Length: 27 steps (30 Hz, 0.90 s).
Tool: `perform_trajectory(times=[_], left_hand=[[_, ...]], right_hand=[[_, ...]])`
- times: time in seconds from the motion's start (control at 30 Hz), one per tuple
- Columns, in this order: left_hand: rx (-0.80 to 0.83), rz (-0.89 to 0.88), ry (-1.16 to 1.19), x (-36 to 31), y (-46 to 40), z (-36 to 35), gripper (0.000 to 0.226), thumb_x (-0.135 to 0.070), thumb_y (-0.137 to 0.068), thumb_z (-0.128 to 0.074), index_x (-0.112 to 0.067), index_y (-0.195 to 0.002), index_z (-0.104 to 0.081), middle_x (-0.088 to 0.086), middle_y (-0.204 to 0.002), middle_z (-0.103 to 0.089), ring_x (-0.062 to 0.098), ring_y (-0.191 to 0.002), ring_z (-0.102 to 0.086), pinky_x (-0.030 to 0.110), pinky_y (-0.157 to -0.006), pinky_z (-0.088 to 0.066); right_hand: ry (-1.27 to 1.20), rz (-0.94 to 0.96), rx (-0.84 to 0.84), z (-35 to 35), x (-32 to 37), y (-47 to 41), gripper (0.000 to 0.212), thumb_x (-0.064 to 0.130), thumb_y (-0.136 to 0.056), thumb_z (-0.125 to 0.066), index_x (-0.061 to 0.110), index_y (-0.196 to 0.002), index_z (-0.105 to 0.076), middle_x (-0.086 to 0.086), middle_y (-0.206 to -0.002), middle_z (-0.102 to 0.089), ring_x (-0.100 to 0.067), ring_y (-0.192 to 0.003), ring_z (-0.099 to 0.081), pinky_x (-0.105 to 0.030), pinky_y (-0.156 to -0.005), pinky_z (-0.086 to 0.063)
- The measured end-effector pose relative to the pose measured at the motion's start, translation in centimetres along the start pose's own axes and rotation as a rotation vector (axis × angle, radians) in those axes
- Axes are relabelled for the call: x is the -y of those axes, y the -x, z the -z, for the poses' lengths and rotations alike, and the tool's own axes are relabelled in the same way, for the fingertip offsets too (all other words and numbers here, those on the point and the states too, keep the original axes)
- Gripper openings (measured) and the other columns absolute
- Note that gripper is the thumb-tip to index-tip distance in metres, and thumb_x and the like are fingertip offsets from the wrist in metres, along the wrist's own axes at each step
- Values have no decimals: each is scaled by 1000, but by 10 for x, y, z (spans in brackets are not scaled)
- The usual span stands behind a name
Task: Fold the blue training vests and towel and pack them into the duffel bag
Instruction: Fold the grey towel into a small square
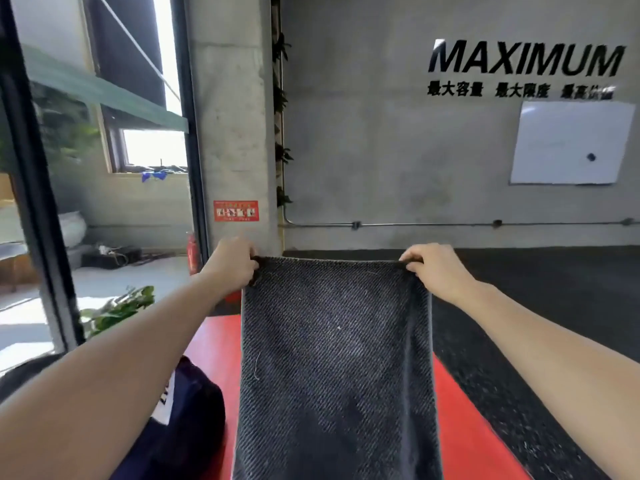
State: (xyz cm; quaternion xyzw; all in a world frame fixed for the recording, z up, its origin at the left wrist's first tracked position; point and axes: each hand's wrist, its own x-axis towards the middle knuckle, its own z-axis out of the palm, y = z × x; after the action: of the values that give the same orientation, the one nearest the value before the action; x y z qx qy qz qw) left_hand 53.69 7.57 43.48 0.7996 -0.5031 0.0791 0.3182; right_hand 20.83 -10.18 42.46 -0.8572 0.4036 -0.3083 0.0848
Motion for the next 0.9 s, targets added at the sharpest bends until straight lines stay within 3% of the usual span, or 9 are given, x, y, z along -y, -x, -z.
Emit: perform_trajectory(times=[0.17,0.33,0.43,0.5,0.6,0.67,0.7,0.8,0.9], left_hand=[[170,90,-53,83,-36,-116,14,-4,-82,-72,-10,-74,-61,16,-79,-66,37,-79,-67,38,-65,-56],[264,134,-157,134,-69,-207,11,-7,-83,-73,-7,-82,-62,16,-94,-66,37,-90,-64,37,-74,-52],[260,122,-163,151,-95,-244,9,-5,-83,-69,-5,-80,-60,20,-93,-67,39,-88,-65,40,-71,-53],[178,124,-121,154,-117,-256,1,-4,-86,-65,-5,-86,-64,16,-93,-68,36,-90,-64,34,-70,-46],[117,80,-65,149,-145,-268,38,-5,-92,-63,-2,-129,-58,21,-122,-62,38,-115,-58,33,-88,-42],[208,85,-71,141,-143,-274,73,-11,-91,-68,-12,-154,-31,23,-149,-39,41,-132,-45,40,-106,-38],[279,99,-101,139,-137,-278,81,-14,-91,-69,-15,-157,-23,22,-152,-32,42,-135,-42,42,-109,-36],[484,97,-210,133,-101,-291,81,-23,-90,-70,-12,-158,-25,25,-153,-35,41,-139,-39,40,-110,-34],[591,65,-146,121,-42,-293,69,-26,-94,-66,-9,-154,-35,16,-153,-43,33,-141,-40,35,-115,-32]], right_hand=[[45,-40,182,-130,-52,-46,21,4,-94,-63,15,-106,-76,-5,-107,-74,-22,-101,-65,-23,-79,-41],[113,-30,306,-237,-99,-86,23,0,-92,-61,12,-106,-76,-8,-108,-74,-27,-104,-65,-33,-92,-46],[144,-20,337,-280,-118,-114,26,-4,-92,-56,9,-105,-74,-11,-109,-73,-30,-106,-64,-36,-93,-46],[145,-3,290,-297,-123,-136,29,-4,-91,-53,8,-110,-72,-15,-117,-68,-34,-115,-61,-38,-99,-44],[82,32,198,-309,-121,-153,52,8,-98,-57,11,-148,-44,-17,-160,-28,-34,-150,-23,-38,-120,-22],[109,37,230,-313,-118,-148,71,21,-100,-58,23,-160,-19,-7,-169,2,-32,-155,6,-43,-123,-12],[139,43,263,-317,-119,-143,76,25,-100,-59,25,-161,-14,-6,-169,7,-33,-155,9,-45,-124,-9],[147,52,353,-327,-123,-111,78,27,-96,-63,19,-160,-19,-12,-168,-6,-32,-155,-3,-42,-126,-10],[46,29,471,-321,-118,-58,67,29,-97,-62,14,-155,-32,-10,-162,-29,-23,-150,-26,-33,-123,-20]])
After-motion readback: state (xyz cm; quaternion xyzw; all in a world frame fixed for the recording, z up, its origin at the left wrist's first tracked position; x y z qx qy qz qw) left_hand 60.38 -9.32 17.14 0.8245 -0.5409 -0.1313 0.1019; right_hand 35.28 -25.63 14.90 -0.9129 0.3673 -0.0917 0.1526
